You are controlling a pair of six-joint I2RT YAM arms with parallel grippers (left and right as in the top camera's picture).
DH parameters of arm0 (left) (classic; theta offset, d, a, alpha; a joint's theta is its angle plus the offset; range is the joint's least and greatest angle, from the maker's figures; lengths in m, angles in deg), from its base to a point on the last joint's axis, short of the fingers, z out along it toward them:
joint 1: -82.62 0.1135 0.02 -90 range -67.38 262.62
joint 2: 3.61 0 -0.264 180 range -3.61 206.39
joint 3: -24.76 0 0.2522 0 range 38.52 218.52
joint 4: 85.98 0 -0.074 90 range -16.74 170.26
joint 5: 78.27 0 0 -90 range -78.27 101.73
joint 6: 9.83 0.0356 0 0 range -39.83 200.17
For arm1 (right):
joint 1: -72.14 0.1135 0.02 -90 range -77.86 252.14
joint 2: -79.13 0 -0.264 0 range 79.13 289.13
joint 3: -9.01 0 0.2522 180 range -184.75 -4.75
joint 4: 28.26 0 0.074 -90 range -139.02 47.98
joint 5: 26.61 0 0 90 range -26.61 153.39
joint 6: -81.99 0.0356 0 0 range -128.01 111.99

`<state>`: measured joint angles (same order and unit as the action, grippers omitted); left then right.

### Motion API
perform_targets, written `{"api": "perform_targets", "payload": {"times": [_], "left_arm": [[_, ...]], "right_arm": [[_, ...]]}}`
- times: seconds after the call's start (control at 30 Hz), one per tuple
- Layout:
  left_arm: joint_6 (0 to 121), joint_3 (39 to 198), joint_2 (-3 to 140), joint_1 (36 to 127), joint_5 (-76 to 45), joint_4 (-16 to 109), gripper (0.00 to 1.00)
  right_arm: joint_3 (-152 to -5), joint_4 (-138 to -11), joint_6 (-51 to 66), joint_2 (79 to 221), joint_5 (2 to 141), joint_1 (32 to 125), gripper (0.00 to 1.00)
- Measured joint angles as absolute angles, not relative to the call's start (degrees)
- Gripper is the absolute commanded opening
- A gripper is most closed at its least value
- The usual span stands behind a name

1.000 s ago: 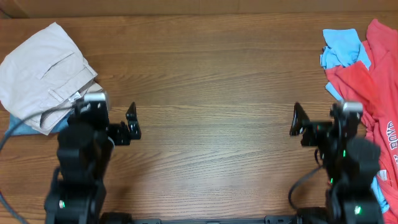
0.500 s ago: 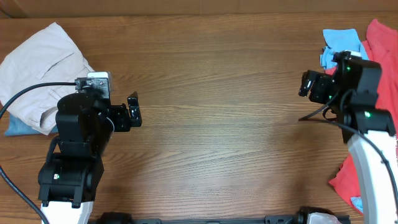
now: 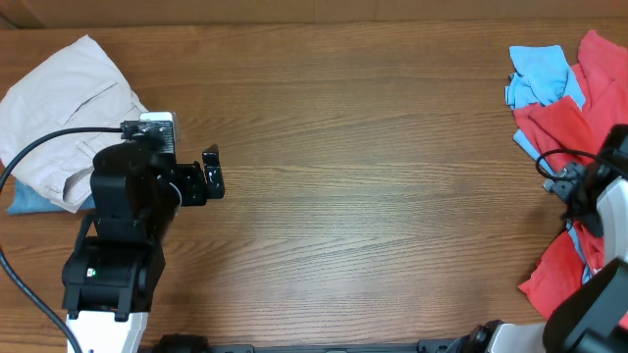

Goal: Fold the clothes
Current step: 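Move the right gripper to the red t-shirt pile and grasp it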

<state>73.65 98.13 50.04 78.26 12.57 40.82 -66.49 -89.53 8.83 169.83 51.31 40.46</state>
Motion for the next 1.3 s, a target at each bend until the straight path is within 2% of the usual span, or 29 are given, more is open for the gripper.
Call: {"api": "perform_targets", "payload": {"times": [0.17, 0.67, 0.77, 0.87, 0.97, 1.13, 1.3], "left_arm": [[73.65, 98.13, 51.11, 78.26, 12.57, 40.88, 1.0], [73.65, 98.13, 51.48, 78.26, 12.55, 41.01, 1.0], [73.65, 98.13, 51.48, 78.26, 12.57, 41.01, 1.0], [73.65, 98.13, 51.48, 78.26, 12.57, 41.01, 1.0], [73.65, 98.13, 51.48, 78.28, 12.57, 41.03, 1.0], [73.65, 98.13, 51.48, 78.26, 12.57, 41.03, 1.0], [73.65, 98.13, 51.51, 78.26, 12.57, 41.03, 1.0]], "right_arm": [[-66.49, -87.89, 9.16, 173.22, 51.31, 37.93, 0.58], [-66.59, -83.63, 9.57, 182.2, 50.94, 36.14, 0.57], [-66.59, -83.34, 9.68, 182.5, 50.85, 36.14, 0.51], [-66.59, -83.21, 9.48, 182.5, 49.89, 36.14, 0.38], [-66.62, -83.15, 9.88, 182.5, 49.24, 36.14, 0.33], [-66.66, -82.84, 9.7, 182.5, 48.67, 36.14, 0.04], [-66.68, -82.73, 11.5, 182.5, 47.27, 36.14, 0.04]]}}
